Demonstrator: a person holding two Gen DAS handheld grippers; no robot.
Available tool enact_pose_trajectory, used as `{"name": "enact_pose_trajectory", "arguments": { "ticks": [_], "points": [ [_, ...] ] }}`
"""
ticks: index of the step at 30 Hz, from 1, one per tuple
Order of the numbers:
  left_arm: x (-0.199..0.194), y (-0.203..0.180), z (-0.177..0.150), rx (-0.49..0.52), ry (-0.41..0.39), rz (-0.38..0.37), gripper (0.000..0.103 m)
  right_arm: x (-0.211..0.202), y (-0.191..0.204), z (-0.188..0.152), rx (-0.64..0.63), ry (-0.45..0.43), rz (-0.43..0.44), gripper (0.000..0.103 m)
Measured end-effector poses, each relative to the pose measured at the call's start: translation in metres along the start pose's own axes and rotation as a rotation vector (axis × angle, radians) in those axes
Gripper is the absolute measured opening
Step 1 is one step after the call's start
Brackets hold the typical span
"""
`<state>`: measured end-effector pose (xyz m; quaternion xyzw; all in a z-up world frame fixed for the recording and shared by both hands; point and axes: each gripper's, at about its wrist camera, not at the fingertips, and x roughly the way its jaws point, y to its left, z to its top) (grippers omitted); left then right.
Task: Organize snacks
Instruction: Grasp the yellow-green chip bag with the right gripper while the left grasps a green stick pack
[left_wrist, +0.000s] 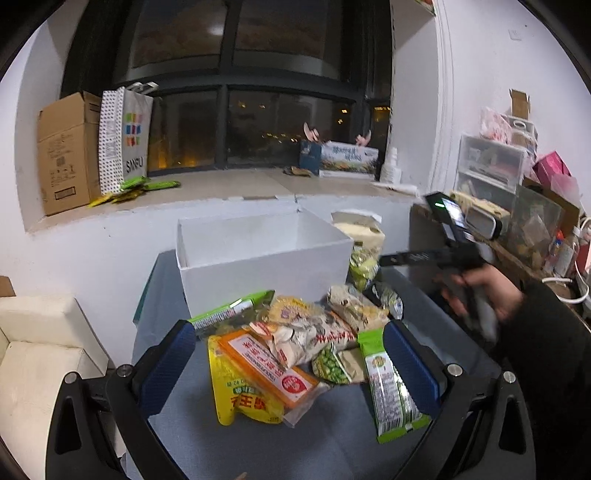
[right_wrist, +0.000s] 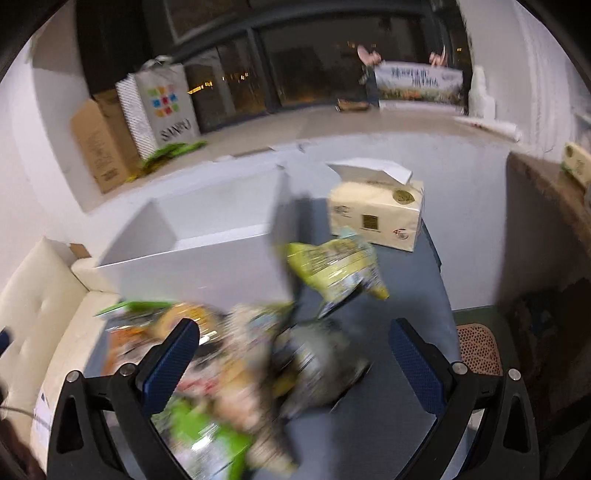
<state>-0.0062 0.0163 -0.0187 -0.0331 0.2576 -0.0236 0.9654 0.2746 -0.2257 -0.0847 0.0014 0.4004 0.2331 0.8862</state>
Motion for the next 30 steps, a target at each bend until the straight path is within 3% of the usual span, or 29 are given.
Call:
{"name": "enact_pose_trajectory", "arguments": {
  "ticks": [6, 10, 13, 14, 15, 18, 24, 30],
  "points": [
    [0.013, 0.001, -0.004, -0.002, 0.064, -0.059, 0.103, 0.074, -0.024, 0.025, -0.051, 0.106, -0.006, 0.103],
    [0.018, 0.010, -0.007, -0.043, 0.081, -0.089, 0.103, 0.107, -0.038, 0.034, 0.042, 0.147, 0.090, 0.102],
    [0.023, 0.019, -0.010, -0.057, 0.097, -0.099, 0.103, 0.113, -0.041, 0.033, 0.063, 0.143, 0.127, 0.082],
    [0.026, 0.022, -0.011, -0.060, 0.101, -0.100, 0.103, 0.111, -0.040, 0.031, 0.062, 0.135, 0.145, 0.076],
    [0.028, 0.025, -0.012, -0.065, 0.103, -0.099, 0.103, 0.108, -0.041, 0.030, 0.071, 0.137, 0.159, 0.060],
    [0.039, 0.037, -0.013, -0.072, 0.114, -0.086, 0.103, 0.097, -0.038, 0.024, 0.034, 0.130, 0.127, 0.052],
    [0.073, 0.068, -0.008, -0.053, 0.160, -0.060, 0.103, 0.034, -0.038, 0.006, 0.041, 0.017, 0.127, 0.049],
    [0.127, 0.090, -0.001, 0.048, 0.241, -0.059, 0.103, -0.052, -0.022, -0.025, -0.002, -0.127, 0.147, 0.049]
  ]
}}
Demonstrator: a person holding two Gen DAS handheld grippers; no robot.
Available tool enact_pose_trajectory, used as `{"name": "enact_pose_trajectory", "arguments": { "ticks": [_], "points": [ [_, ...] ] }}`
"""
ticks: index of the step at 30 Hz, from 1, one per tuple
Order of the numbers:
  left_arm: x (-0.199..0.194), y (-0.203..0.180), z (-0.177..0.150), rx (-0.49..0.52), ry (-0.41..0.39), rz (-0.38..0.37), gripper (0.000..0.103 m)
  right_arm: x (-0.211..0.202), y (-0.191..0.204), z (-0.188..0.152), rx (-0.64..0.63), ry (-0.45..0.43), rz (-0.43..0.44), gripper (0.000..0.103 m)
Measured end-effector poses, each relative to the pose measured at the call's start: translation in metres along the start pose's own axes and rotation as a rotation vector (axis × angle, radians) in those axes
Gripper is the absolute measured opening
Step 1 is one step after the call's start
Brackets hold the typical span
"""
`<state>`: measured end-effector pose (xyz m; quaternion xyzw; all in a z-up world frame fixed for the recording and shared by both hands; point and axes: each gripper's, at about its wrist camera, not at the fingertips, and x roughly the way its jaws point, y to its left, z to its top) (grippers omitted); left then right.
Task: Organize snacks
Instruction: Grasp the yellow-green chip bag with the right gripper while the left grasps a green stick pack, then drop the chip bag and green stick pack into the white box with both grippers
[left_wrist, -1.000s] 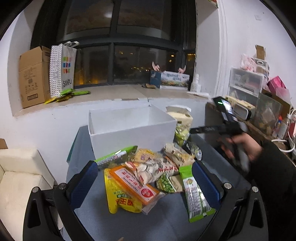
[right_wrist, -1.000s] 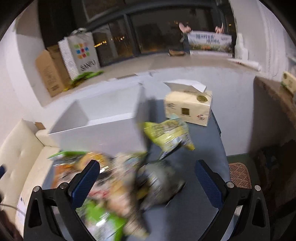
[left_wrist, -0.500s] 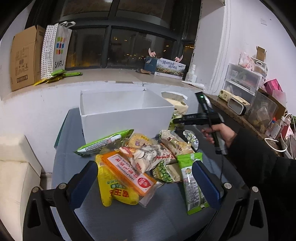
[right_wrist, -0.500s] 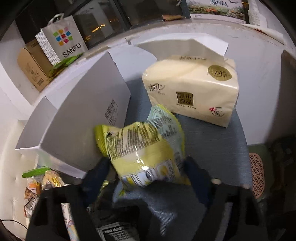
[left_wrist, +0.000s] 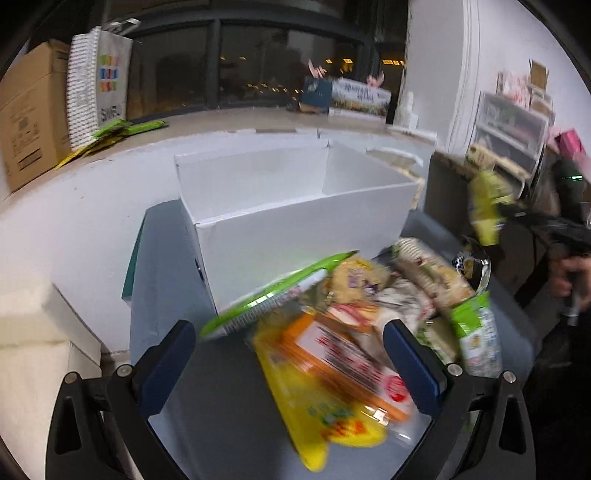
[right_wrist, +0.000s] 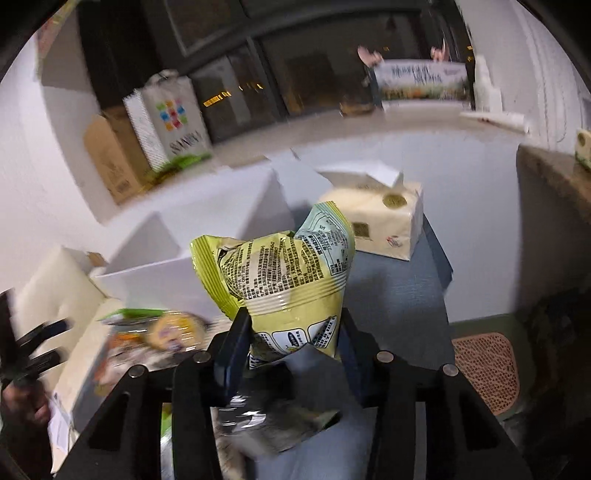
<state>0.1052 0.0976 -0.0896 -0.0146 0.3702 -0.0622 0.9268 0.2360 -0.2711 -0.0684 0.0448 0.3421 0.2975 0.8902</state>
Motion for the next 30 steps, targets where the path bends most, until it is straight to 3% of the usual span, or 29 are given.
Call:
{"name": "enact_pose_trajectory", "arguments": {
  "ticks": [2, 6, 9, 10, 12, 14, 19, 26, 30],
  "points": [
    [0.018, 0.003, 0.007, 0.042, 0.032, 0.022, 0.103, -0.015, 0.009, -0.006, -0.012, -0.020, -0.017, 0.049],
    [0.044, -0.003, 0.014, 0.158, 0.077, 0.045, 0.101, -0.048, 0.021, -0.016, 0.007, -0.076, 0.032, 0.049],
    [0.058, -0.003, 0.020, 0.209, 0.112, 0.071, 0.068, -0.058, 0.032, -0.021, -0.007, -0.088, 0.058, 0.049],
    [0.063, -0.002, 0.021, 0.217, 0.133, 0.081, 0.048, -0.060, 0.034, -0.022, -0.011, -0.090, 0.061, 0.049],
    [0.072, -0.001, 0.021, 0.242, 0.161, 0.078, 0.043, -0.060, 0.038, -0.025, -0.016, -0.086, 0.064, 0.049],
    [0.069, -0.006, 0.019, 0.273, 0.151, 0.073, 0.031, -0.058, 0.042, -0.028, -0.018, -0.073, 0.074, 0.049],
    [0.025, -0.009, 0.020, 0.226, 0.023, 0.060, 0.015, -0.055, 0.049, -0.032, -0.012, -0.066, 0.105, 0.049],
    [-0.047, 0.007, 0.044, -0.002, -0.192, -0.026, 0.014, -0.044, 0.074, -0.018, -0.033, -0.080, 0.136, 0.049],
    [-0.063, 0.019, 0.086, -0.144, -0.281, -0.092, 0.014, -0.028, 0.095, 0.009, -0.051, -0.084, 0.139, 0.049]
  ]
}}
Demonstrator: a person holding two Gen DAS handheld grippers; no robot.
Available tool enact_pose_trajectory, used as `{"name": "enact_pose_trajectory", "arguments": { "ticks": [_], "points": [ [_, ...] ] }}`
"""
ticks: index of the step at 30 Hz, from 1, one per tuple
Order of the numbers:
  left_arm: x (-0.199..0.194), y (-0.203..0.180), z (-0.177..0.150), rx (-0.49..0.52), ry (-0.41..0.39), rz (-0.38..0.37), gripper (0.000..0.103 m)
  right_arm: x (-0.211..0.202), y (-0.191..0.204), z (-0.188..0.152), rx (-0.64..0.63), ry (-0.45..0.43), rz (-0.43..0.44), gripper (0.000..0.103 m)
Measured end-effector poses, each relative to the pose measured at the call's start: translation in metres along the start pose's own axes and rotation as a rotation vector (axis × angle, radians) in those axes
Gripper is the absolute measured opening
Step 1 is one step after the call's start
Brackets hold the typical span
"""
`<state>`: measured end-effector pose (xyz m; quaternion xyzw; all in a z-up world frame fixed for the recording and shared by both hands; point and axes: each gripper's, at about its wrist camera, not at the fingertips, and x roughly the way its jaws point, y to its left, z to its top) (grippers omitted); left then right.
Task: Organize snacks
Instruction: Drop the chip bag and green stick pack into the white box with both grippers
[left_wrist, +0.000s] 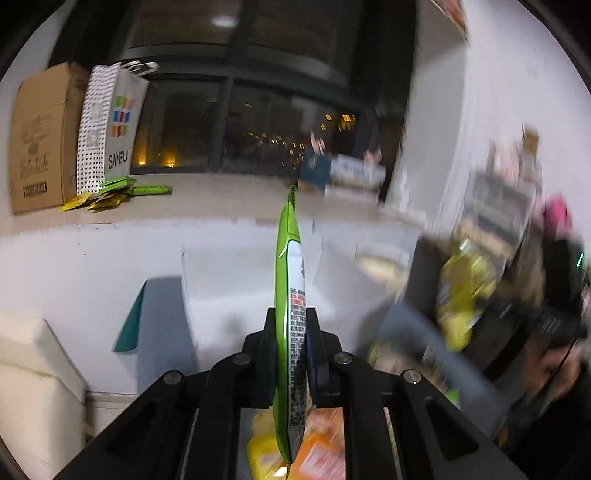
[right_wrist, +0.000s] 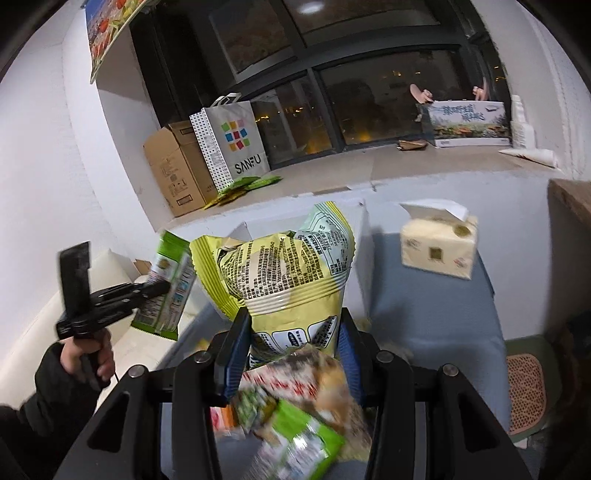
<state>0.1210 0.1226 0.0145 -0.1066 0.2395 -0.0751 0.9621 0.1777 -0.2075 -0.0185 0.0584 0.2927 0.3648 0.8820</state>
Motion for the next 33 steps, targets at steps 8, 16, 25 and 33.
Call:
{"name": "enact_pose_trajectory", "arguments": {
  "ticks": [8, 16, 25, 33],
  "points": [
    [0.085, 0.016, 0.070, -0.082, 0.078, 0.085, 0.014, 0.091, 0.010, 0.096, -0.011, 0.045, -0.061, 0.049],
    [0.150, 0.039, 0.064, -0.080, 0.208, 0.160, 0.017, 0.189, -0.014, 0.124, 0.006, 0.191, -0.155, 0.050],
    [0.143, 0.040, 0.057, -0.049, 0.222, 0.209, 0.103, 0.185, -0.038, 0.123, 0.093, 0.144, -0.172, 0.103],
    [0.099, 0.022, 0.054, -0.024, 0.127, 0.191, 0.103, 0.139, -0.023, 0.122, 0.084, 0.069, -0.097, 0.103]
  ]
}}
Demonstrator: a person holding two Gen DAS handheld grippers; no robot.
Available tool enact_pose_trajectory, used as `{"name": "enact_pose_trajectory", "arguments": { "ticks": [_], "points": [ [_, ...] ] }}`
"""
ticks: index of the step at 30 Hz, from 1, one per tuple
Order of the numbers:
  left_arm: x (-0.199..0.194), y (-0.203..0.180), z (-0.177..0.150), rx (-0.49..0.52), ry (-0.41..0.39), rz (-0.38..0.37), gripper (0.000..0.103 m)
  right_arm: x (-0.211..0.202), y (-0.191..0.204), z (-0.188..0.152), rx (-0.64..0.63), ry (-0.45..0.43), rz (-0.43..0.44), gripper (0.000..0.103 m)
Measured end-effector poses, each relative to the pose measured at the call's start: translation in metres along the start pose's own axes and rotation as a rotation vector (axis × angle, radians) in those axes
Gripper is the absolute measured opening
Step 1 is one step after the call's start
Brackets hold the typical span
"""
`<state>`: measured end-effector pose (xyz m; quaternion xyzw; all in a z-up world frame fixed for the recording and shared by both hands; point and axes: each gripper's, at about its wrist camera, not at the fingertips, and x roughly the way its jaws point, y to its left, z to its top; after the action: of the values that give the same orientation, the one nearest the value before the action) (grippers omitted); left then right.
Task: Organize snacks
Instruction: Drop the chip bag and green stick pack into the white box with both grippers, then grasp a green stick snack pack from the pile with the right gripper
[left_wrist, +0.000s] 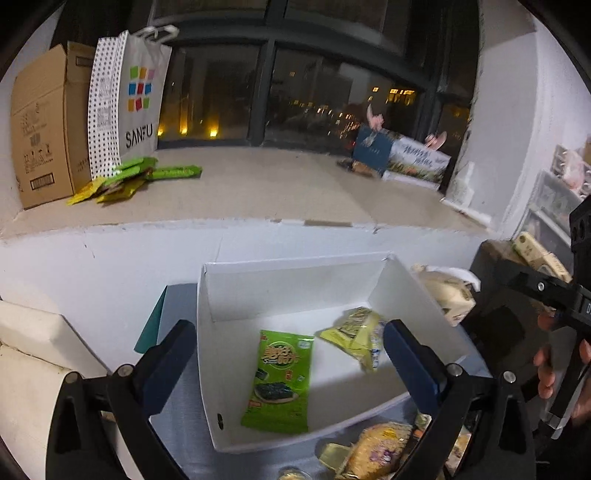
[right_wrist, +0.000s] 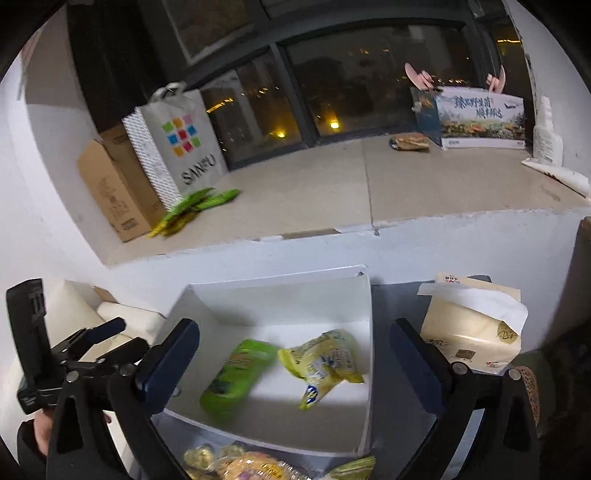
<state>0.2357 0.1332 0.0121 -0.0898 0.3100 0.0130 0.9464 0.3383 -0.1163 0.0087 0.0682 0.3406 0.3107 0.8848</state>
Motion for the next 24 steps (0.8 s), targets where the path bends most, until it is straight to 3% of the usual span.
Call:
{"name": "enact_pose_trajectory", "arguments": {
  "ticks": [8, 13, 24],
  "points": [
    [-0.064, -0.012, -0.035, 0.031, -0.104, -0.043, 0.103, -0.070, 0.013, -0.032, -0.062, -0.091, 0.096, 0.103],
    [-0.110, -0.025, -0.072, 0.073, -0.192, -0.068, 0.103, -0.120, 0.013, -0.069, -0.100, -0.148, 0.123, 0.103],
    [-0.155, -0.055, -0.132, 0.059, -0.132, -0.184, 0.103, -0.193, -0.015, -0.155, -0.091, -0.162, 0.063, 0.103]
  ]
}}
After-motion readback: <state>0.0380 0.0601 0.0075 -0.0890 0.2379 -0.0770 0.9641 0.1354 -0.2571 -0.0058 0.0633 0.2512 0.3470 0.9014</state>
